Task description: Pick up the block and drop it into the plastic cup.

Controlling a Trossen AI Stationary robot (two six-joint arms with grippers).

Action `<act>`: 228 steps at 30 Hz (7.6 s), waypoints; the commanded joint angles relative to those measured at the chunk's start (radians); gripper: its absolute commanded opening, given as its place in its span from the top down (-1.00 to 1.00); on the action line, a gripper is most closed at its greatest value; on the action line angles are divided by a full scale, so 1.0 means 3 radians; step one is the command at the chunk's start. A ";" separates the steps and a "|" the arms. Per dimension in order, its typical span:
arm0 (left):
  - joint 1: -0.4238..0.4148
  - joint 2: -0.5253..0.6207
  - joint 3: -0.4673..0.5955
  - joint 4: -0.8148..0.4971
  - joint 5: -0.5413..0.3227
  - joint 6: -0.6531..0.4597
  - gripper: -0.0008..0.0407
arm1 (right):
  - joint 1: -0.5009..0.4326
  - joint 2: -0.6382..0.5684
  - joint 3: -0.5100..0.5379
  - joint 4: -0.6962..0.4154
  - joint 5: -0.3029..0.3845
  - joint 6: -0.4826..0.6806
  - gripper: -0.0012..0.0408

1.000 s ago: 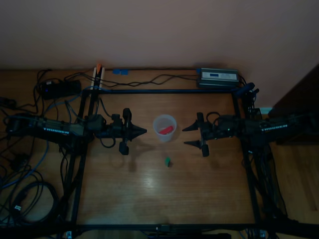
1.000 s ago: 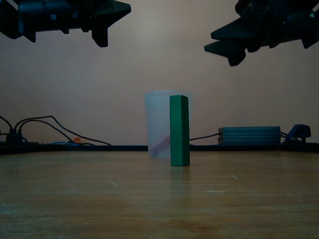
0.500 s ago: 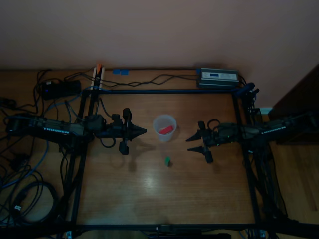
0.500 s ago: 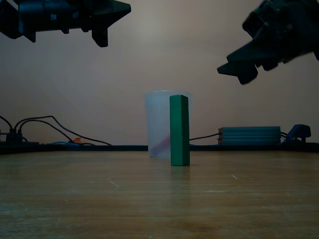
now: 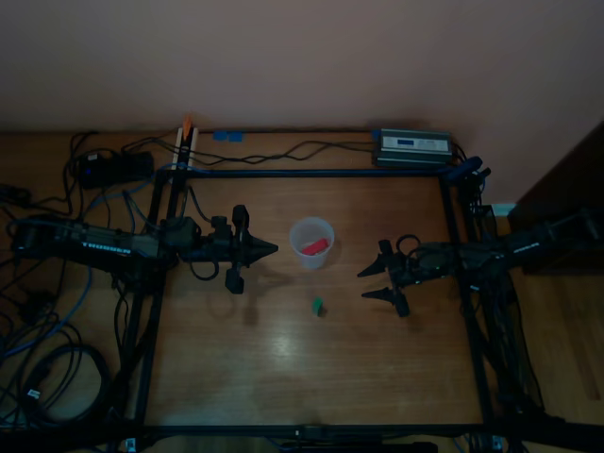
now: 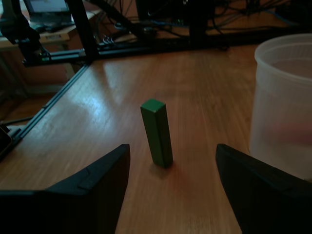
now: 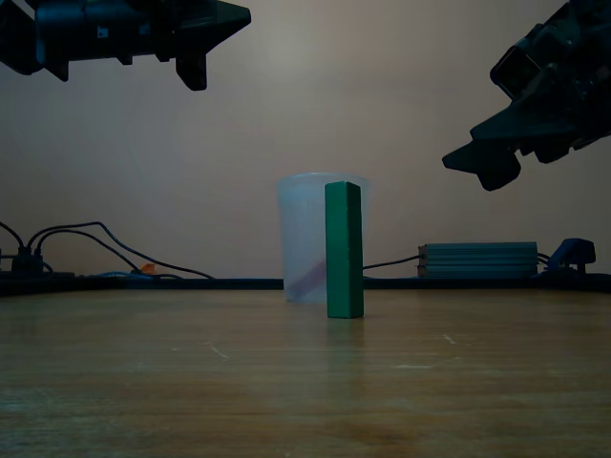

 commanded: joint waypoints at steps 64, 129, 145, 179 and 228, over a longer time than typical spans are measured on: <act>0.0000 0.0000 0.0001 0.0001 0.0000 0.0000 0.96 | 0.0146 0.2649 0.1621 0.0451 -0.0229 -0.0200 0.45; 0.0000 0.0000 0.0001 0.0003 0.0000 0.0000 0.96 | -0.1518 0.1404 0.2041 -0.0670 -0.0520 -0.0635 0.94; 0.0000 0.0000 0.0001 0.0001 0.0000 0.0000 0.96 | -0.1527 0.1584 0.2204 -0.0671 -0.0785 -0.0530 0.04; 0.0000 0.0000 0.0001 0.0005 0.0000 0.0000 0.96 | -0.1038 0.0220 0.1164 -0.0420 -0.0679 -0.0299 0.92; 0.0000 0.0000 0.0001 0.0000 0.0000 -0.0001 0.96 | -0.1488 -0.0968 0.0231 -0.0309 -0.0384 -0.0100 0.79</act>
